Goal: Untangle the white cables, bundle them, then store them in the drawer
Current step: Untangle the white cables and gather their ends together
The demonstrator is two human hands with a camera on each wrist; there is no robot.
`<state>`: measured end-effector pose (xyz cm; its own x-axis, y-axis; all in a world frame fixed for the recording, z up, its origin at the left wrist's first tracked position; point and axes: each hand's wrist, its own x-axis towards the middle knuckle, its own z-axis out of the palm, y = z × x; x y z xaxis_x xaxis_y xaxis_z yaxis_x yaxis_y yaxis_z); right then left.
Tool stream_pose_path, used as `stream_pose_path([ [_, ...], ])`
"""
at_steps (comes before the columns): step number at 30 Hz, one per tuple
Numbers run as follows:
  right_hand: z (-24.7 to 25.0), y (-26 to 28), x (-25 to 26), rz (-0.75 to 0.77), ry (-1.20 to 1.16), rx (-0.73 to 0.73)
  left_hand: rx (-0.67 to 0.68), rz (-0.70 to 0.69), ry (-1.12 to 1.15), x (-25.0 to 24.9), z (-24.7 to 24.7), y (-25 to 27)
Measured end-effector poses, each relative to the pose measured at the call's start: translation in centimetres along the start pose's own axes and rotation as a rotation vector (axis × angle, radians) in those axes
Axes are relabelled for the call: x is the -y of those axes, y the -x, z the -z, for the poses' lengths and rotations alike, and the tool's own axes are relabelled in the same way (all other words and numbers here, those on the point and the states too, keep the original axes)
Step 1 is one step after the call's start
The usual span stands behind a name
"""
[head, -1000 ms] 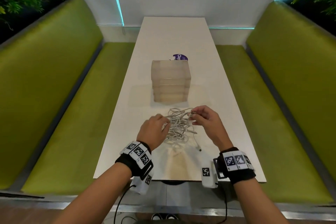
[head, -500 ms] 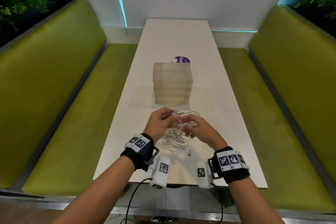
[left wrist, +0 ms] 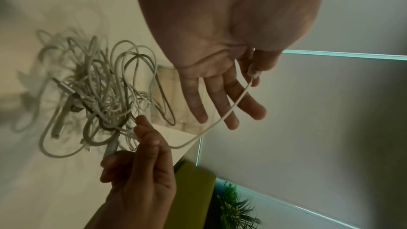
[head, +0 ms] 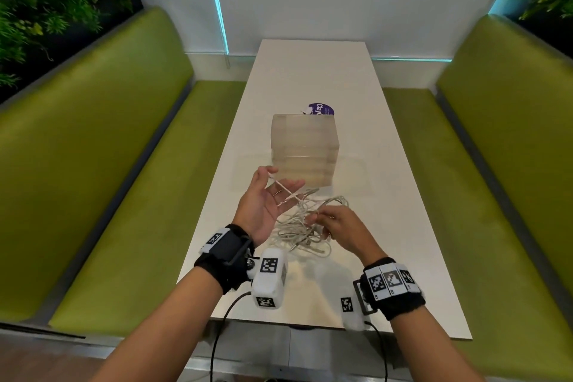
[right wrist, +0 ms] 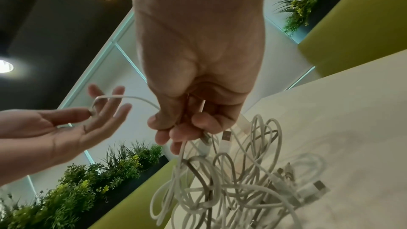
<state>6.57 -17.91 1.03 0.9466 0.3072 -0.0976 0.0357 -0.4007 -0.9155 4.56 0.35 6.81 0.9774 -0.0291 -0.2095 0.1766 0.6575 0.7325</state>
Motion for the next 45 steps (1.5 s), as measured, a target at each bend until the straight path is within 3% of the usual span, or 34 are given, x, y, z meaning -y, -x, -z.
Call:
stream_pose_path([
  [3, -0.1, 0.0, -0.1, -0.017, 0.062, 0.011, -0.015, 0.022, 0.008, 0.0, -0.2, 0.0],
  [8, -0.5, -0.7, -1.3, -0.049, 0.429, 0.010, 0.030, -0.015, -0.062, -1.4, -1.4, -0.2],
  [17, -0.4, -2.2, -1.1, -0.001, 0.472, -0.051, 0.034, -0.171, -0.149, -5.3, -2.6, -0.5],
  [19, -0.1, -2.2, -1.0, 0.023, 0.428, -0.057, -0.026, -0.240, -0.433, -5.3, -1.7, -0.7],
  [21, 0.1, -2.1, -0.9, 0.048, 0.419, -0.069, -0.030, -0.244, -0.892, -4.0, -0.7, -0.9],
  [23, 0.1, -2.0, -0.5, 0.071, 0.426, -0.071, 0.047, -0.131, -1.235, -1.8, 0.4, -1.1],
  [25, 0.0, -1.8, -0.1, 0.095, 0.433, -0.066, 0.102, -0.038, -1.380, 0.3, 1.1, -1.3],
  [28, 0.0, -1.6, 0.4, 0.118, 0.446, -0.060, 0.088, 0.006, -1.271, 2.2, 1.4, -1.4],
  [32, 0.1, -1.5, 0.5, 0.116, 0.487, -0.064, 0.015, -0.045, -1.205, 2.5, 0.8, -1.4],
  [37, -0.5, -1.8, 0.1, 0.061, 0.559, -0.055, 0.036, -0.111, -1.211, 1.1, -0.4, -1.5],
  [41, -0.9, -2.4, -0.2, 0.070, 0.467, -0.144, 0.029, -0.172, -1.168, -0.1, -1.0, -1.3],
  [45, -1.2, -2.9, -0.1, 0.117, 0.297, -0.125, -0.088, -0.248, -1.073, -0.8, 0.0, -1.4],
])
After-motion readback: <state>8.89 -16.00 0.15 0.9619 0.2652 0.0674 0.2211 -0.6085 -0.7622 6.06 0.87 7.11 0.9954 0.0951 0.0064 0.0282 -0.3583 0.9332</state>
